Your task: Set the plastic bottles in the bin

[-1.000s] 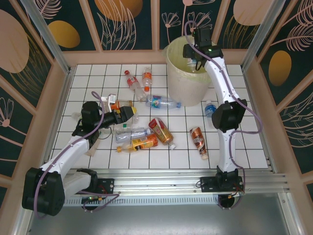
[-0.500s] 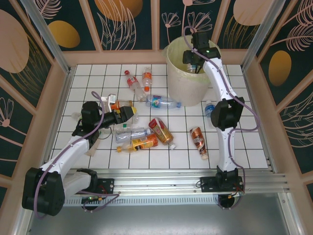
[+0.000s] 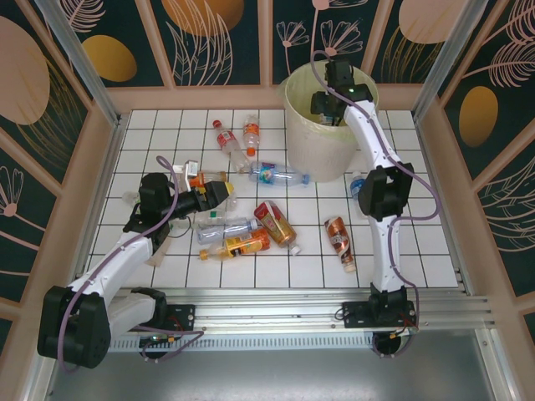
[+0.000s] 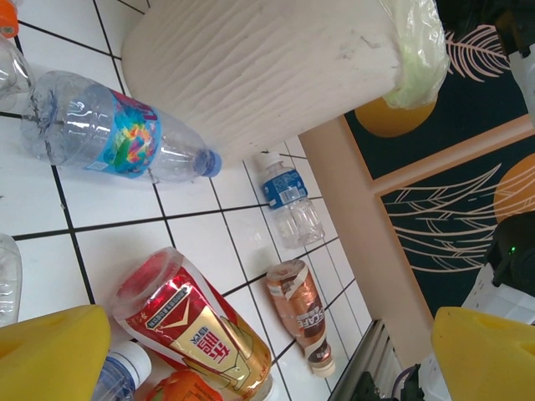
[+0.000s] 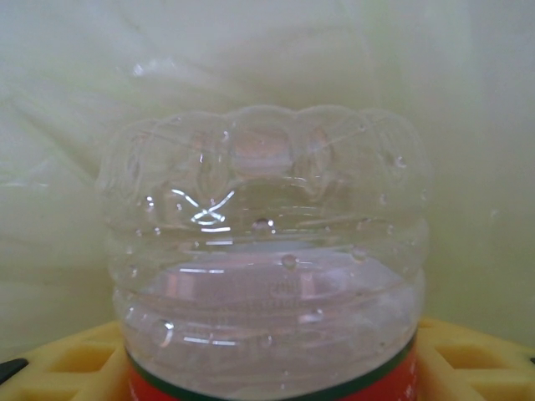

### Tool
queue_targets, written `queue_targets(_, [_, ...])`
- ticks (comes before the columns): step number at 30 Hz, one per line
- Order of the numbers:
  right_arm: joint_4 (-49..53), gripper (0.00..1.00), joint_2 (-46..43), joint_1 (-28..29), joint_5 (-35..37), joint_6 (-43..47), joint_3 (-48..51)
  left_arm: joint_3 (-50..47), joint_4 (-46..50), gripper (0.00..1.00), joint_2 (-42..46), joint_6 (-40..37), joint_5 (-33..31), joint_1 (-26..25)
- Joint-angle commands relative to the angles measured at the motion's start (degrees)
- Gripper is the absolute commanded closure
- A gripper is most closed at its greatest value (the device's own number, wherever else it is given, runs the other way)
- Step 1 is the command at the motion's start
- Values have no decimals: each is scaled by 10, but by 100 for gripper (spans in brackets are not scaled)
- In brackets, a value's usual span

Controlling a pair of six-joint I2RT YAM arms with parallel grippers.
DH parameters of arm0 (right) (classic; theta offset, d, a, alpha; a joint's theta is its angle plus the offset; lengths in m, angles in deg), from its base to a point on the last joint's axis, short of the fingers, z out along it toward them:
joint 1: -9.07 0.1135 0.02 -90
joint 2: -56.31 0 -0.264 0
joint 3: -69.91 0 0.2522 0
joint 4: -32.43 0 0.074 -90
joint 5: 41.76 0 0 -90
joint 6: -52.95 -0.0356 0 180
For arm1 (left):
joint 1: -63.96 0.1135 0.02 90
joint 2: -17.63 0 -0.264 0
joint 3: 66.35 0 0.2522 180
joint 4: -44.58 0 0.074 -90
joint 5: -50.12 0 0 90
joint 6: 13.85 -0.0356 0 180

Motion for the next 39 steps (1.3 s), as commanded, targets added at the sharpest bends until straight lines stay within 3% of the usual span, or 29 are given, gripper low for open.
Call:
queue_targets(1, [35, 38, 13, -7, -16, -10, 6, 11, 2, 1, 0, -8, 0, -3])
queue_targets(23, [37, 24, 16, -10, -25, -10, -3, 13, 3, 1, 1, -8, -2, -2])
queue_targets(39, [24, 24, -13, -14, -65, -32, -45, 13, 5, 1, 6, -10, -2, -3])
